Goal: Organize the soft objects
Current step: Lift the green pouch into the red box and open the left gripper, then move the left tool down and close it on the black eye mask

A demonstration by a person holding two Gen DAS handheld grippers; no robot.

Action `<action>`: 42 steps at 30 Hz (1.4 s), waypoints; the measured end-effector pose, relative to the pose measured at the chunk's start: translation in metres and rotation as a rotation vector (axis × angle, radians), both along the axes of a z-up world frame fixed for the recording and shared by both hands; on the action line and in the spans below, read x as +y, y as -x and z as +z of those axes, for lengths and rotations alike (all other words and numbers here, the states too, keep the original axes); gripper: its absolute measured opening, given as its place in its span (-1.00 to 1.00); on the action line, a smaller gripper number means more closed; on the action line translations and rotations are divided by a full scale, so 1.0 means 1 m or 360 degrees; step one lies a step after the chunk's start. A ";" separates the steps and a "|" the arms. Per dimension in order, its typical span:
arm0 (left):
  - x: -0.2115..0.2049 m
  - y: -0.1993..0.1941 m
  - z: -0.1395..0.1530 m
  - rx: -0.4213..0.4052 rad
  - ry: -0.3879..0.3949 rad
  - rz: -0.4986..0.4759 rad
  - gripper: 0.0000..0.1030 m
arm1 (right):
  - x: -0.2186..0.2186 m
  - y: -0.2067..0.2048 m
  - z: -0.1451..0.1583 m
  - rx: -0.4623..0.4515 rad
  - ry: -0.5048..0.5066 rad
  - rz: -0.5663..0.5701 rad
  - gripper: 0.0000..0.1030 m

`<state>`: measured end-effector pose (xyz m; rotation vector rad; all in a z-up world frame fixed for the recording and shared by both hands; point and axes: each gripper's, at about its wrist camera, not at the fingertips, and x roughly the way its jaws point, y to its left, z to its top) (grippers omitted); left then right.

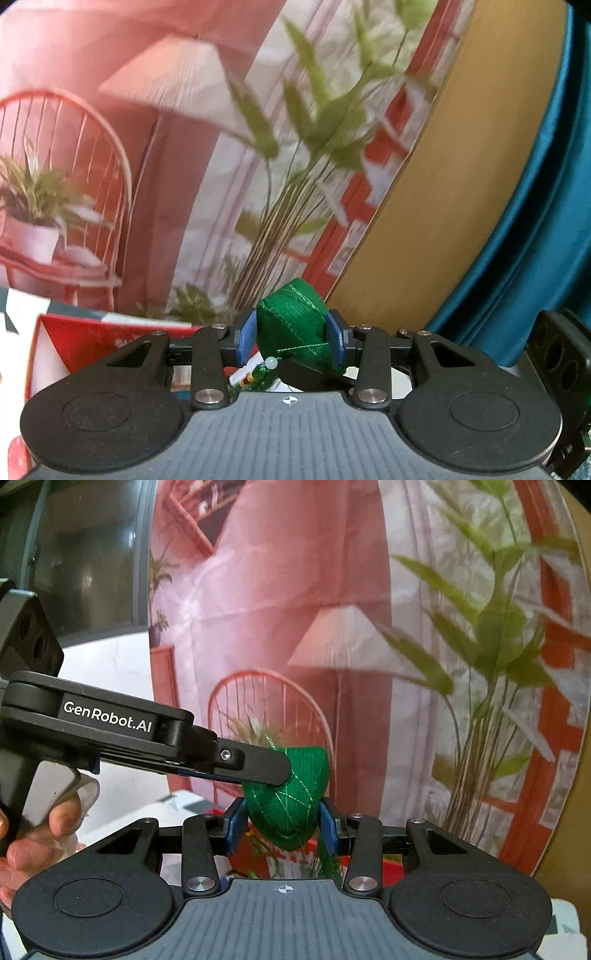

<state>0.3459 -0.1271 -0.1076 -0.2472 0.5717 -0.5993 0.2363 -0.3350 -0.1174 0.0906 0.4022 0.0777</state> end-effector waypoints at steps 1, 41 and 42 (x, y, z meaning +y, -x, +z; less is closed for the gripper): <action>0.000 -0.005 -0.006 0.0019 -0.0011 -0.0001 -0.18 | -0.002 -0.002 -0.007 0.0020 -0.0013 0.0000 -0.25; 0.141 0.101 -0.063 0.0159 -0.0249 0.0198 -0.14 | 0.037 0.103 -0.064 0.0179 -0.0282 -0.0297 -0.22; 0.145 0.107 -0.067 0.0172 -0.0257 0.0209 -0.14 | 0.043 0.109 -0.065 0.0188 -0.0275 -0.0286 -0.22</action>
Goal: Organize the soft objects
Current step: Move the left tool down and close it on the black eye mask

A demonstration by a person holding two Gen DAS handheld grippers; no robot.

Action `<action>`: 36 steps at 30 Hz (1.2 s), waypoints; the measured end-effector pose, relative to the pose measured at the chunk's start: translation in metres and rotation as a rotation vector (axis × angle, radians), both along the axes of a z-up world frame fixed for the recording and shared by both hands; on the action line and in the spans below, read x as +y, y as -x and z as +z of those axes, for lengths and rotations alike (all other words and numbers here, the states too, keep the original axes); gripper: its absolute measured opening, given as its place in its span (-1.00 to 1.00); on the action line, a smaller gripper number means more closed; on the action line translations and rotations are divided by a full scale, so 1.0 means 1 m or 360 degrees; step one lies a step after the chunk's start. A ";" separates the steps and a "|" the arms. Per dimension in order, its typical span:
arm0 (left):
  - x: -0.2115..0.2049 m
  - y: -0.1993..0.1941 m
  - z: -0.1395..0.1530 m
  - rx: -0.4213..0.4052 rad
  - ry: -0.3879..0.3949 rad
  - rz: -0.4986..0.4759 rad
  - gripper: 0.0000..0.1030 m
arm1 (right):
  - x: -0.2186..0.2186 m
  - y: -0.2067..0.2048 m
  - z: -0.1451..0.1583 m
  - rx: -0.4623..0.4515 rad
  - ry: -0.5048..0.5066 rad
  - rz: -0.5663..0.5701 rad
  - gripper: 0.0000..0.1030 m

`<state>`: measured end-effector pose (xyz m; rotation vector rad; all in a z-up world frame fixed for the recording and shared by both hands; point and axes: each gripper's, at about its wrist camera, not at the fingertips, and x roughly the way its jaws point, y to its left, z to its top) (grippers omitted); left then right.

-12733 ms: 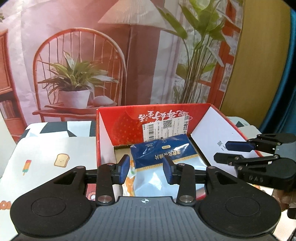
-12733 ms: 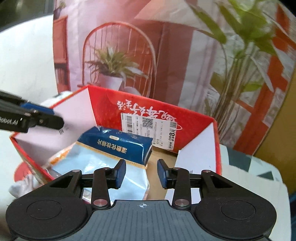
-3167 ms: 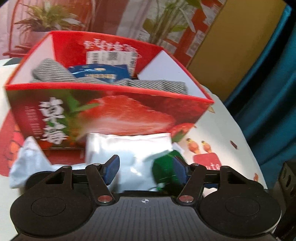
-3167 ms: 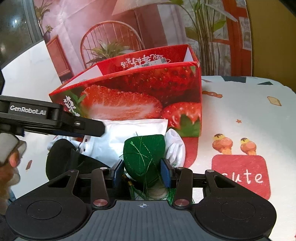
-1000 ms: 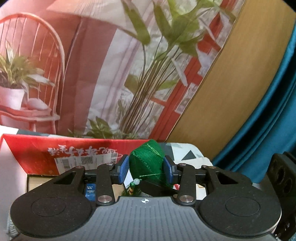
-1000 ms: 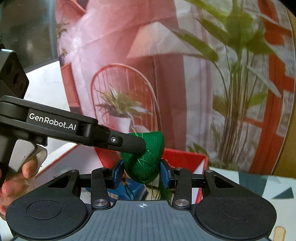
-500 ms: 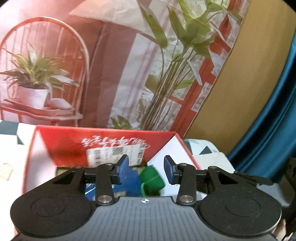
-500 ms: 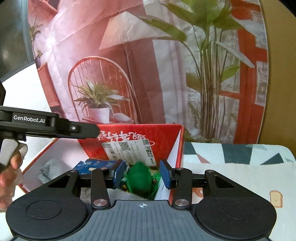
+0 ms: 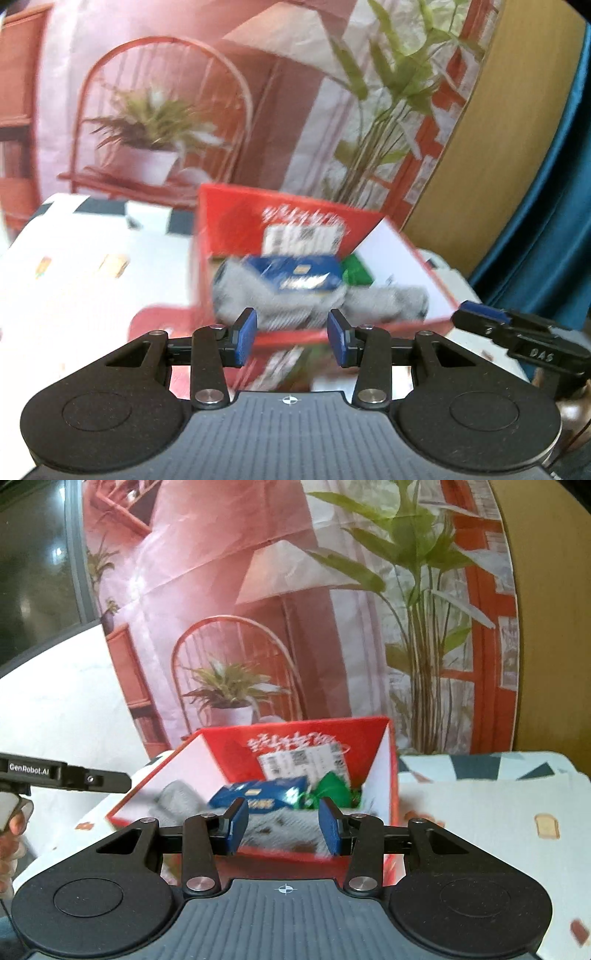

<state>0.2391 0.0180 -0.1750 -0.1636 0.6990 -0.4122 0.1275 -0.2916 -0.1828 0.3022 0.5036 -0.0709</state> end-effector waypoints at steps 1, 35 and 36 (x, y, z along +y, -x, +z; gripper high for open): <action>0.004 0.005 -0.006 0.0018 -0.0001 0.0007 -0.14 | 0.005 0.005 -0.002 0.0014 0.0004 0.0010 -0.22; 0.004 0.073 -0.114 0.0284 -0.0031 -0.0022 0.15 | 0.080 0.069 -0.096 0.0683 -0.0235 -0.0042 0.00; 0.004 0.073 -0.115 0.0287 -0.0028 -0.0023 0.15 | 0.079 0.070 -0.097 0.0680 -0.0241 -0.0051 0.01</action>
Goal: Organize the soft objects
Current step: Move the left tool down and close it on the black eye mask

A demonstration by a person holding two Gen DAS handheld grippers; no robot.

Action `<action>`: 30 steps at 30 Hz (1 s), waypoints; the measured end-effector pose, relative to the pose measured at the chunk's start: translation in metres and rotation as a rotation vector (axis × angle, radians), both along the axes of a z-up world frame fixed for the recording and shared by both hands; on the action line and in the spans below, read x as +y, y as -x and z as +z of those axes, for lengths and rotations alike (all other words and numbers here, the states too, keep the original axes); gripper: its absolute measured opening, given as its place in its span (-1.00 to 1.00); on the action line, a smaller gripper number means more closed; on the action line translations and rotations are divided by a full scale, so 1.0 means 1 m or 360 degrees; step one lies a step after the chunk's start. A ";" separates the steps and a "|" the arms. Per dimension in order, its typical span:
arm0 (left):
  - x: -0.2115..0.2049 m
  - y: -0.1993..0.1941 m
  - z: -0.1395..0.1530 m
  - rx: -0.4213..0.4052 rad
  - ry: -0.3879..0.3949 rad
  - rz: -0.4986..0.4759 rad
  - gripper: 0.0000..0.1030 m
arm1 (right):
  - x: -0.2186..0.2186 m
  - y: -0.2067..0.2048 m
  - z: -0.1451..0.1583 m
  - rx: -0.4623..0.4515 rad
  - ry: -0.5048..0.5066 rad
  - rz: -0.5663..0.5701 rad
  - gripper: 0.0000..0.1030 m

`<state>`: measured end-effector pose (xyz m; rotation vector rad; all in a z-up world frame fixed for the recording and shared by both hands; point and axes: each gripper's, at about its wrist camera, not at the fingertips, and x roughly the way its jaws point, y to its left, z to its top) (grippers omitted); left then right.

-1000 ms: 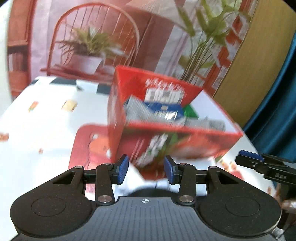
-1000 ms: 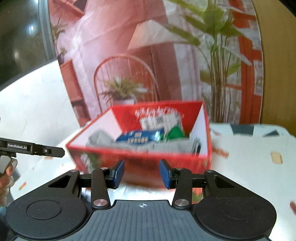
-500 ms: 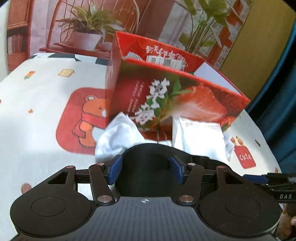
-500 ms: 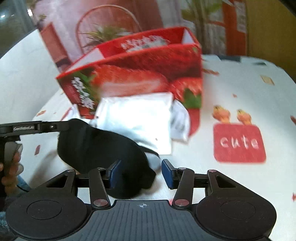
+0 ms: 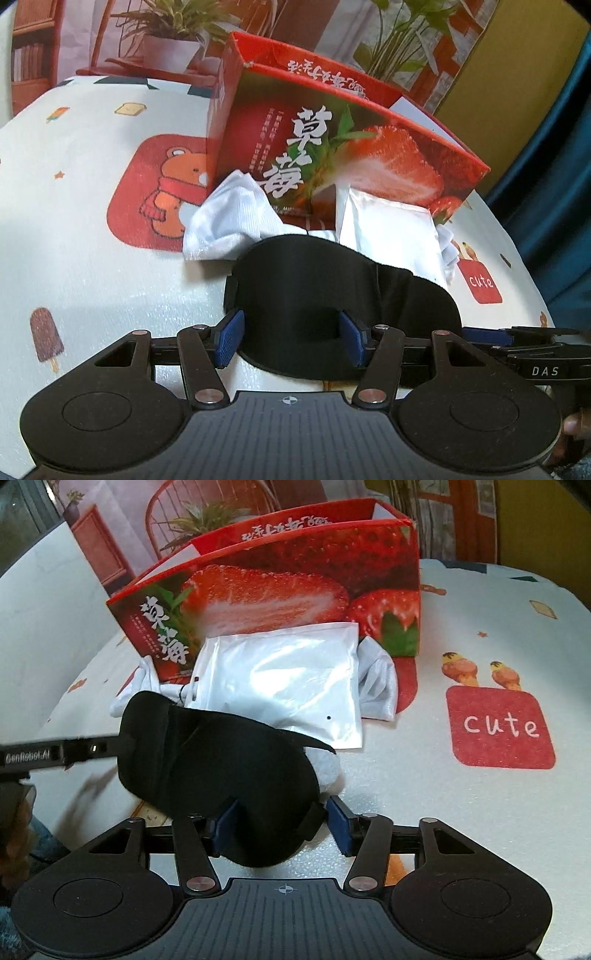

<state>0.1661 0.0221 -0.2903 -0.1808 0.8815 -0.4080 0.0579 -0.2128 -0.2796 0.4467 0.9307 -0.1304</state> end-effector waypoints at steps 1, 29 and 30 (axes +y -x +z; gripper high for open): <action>0.000 0.000 0.000 0.0001 0.0001 0.0000 0.15 | 0.000 0.001 0.000 -0.0002 -0.0003 -0.0007 0.01; -0.019 0.018 -0.008 -0.0037 -0.0083 -0.0090 0.19 | 0.007 0.010 -0.002 -0.0045 -0.0094 -0.0111 0.29; -0.020 0.019 -0.008 -0.0040 -0.0090 -0.0097 0.19 | 0.007 0.009 -0.003 -0.0063 -0.0112 -0.0131 0.28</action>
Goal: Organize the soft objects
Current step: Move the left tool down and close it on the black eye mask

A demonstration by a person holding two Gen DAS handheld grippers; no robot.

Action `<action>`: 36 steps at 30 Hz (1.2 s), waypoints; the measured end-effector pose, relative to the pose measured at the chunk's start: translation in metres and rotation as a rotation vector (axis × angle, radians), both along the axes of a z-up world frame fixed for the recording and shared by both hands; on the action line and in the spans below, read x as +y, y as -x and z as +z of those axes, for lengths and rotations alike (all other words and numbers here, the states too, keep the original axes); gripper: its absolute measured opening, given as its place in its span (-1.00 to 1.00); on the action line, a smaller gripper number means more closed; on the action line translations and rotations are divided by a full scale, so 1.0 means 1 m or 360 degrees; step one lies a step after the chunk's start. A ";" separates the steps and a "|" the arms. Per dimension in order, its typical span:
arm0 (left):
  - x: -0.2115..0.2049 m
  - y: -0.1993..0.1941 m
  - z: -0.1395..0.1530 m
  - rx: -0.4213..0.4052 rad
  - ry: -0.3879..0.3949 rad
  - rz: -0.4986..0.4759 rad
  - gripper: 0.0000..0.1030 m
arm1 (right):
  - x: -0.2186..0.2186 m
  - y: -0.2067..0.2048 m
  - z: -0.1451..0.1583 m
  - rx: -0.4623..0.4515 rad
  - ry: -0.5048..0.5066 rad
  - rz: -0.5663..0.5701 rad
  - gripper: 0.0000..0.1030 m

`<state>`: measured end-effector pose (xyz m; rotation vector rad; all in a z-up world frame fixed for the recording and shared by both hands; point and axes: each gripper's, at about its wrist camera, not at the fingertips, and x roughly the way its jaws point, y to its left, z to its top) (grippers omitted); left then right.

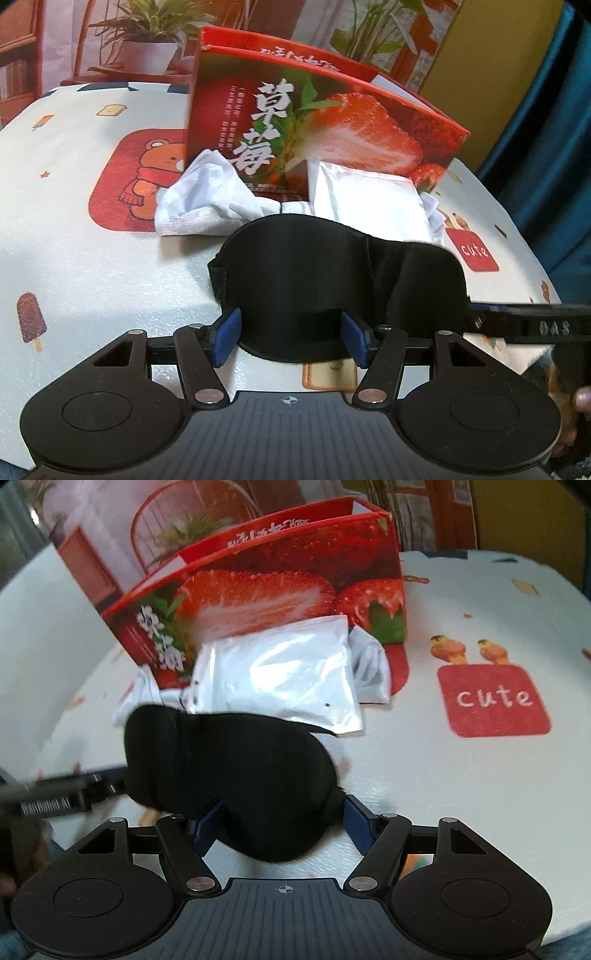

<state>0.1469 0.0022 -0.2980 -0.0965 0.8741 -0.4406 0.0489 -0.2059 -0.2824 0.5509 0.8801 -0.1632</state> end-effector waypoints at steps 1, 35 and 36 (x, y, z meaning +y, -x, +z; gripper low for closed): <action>-0.001 0.000 0.000 -0.0002 -0.0005 -0.0004 0.19 | 0.000 -0.001 0.000 -0.0011 -0.0003 -0.0018 0.25; 0.020 -0.015 0.009 -0.0032 0.0123 0.0201 0.29 | 0.002 0.006 0.002 -0.0157 0.0311 0.0021 -0.57; 0.020 -0.017 0.007 -0.0024 0.0133 0.0207 0.29 | 0.001 0.005 0.001 -0.0154 0.0312 0.0022 -0.56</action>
